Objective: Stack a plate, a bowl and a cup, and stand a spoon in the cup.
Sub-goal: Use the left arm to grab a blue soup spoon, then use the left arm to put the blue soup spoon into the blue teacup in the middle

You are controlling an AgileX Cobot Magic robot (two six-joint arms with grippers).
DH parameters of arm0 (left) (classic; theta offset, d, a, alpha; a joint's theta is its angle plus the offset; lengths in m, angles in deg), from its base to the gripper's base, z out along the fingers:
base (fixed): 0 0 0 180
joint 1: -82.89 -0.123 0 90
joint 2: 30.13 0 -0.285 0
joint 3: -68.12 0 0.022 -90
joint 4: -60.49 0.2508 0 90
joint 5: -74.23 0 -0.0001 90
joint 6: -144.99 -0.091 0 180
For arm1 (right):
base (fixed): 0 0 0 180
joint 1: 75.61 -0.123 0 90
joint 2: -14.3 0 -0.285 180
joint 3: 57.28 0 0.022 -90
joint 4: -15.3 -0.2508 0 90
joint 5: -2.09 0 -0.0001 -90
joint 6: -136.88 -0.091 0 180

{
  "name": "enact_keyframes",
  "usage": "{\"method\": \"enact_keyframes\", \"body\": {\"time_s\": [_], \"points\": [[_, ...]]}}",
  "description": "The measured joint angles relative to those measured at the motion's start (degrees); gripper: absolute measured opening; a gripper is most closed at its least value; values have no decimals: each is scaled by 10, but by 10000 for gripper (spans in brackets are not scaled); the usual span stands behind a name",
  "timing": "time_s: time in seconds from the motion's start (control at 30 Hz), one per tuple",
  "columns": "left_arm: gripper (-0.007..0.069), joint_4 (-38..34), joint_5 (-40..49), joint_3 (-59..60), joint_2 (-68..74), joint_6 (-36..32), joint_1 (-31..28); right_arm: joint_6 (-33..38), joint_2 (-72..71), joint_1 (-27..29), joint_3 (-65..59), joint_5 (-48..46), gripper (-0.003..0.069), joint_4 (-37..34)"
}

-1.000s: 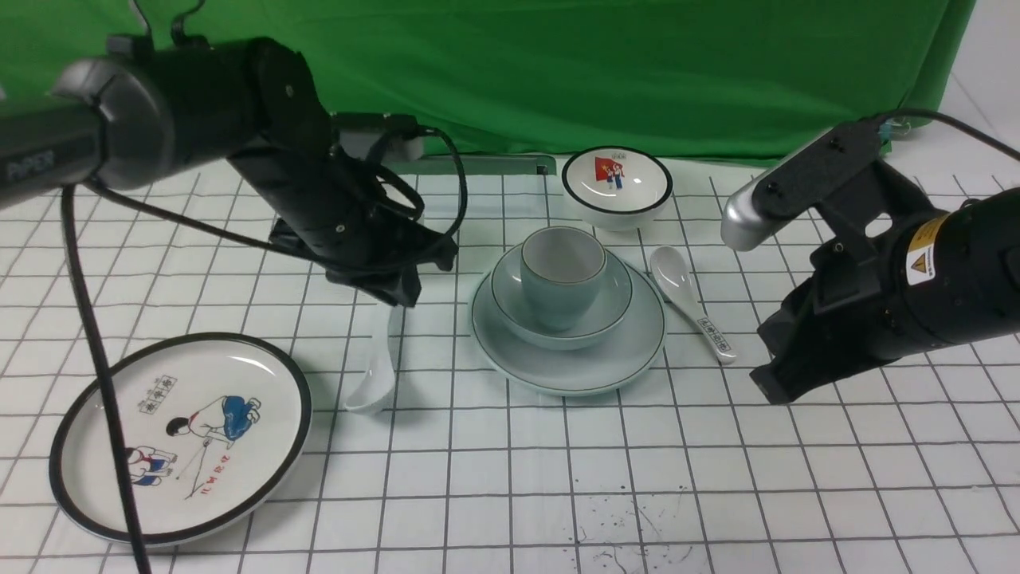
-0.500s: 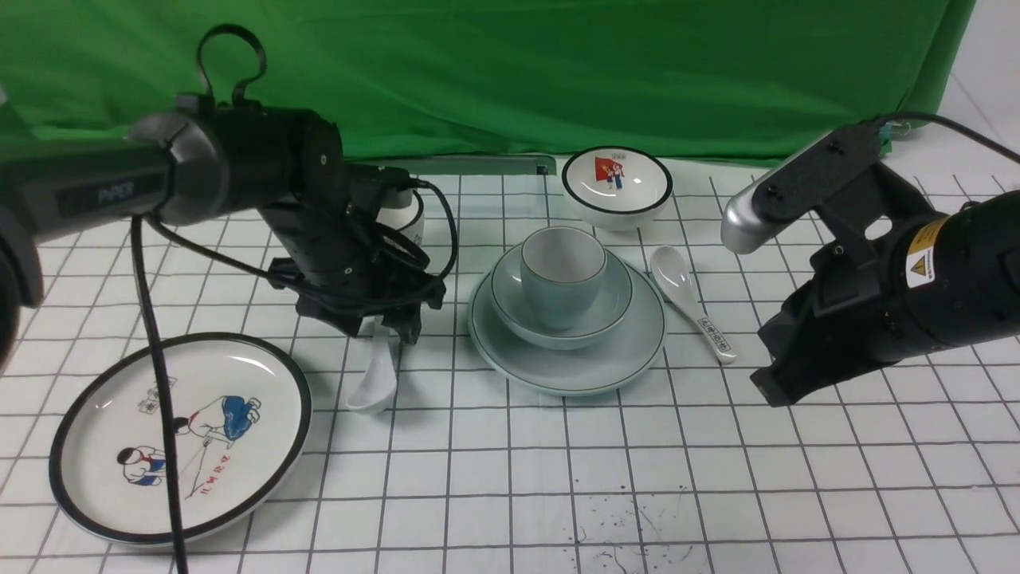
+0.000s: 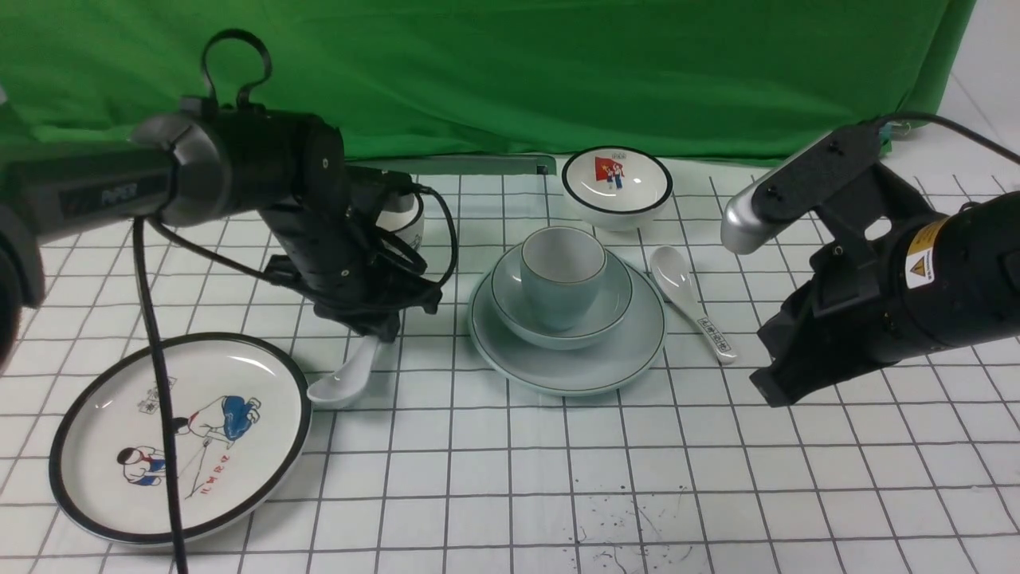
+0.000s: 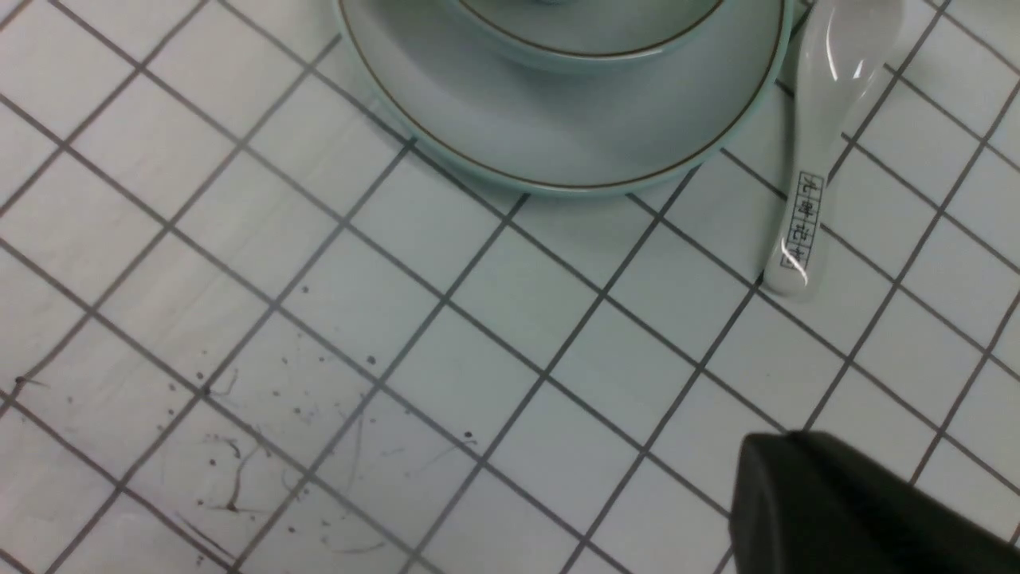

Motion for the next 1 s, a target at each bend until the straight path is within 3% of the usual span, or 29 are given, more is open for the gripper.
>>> {"method": "enact_keyframes", "body": {"time_s": [0.1,0.23,0.43,0.6,0.8,1.0], "points": [[74,-5,-13,1,-54,-3,0,0,0,0,0,3,21,0],[74,-96,-80,1,-119,-63,1,0,0,0,-1,11,22,0],[74,-344,-279,1,-144,-319,68,0,0,0,-1,13,29,1],[74,-387,-443,1,-92,-433,135,0,0,0,-1,13,31,1],[74,-380,-508,1,-34,-430,162,0,0,0,-1,13,36,1],[74,-365,-552,1,-3,-368,165,0,0,0,-1,13,43,1]]}}
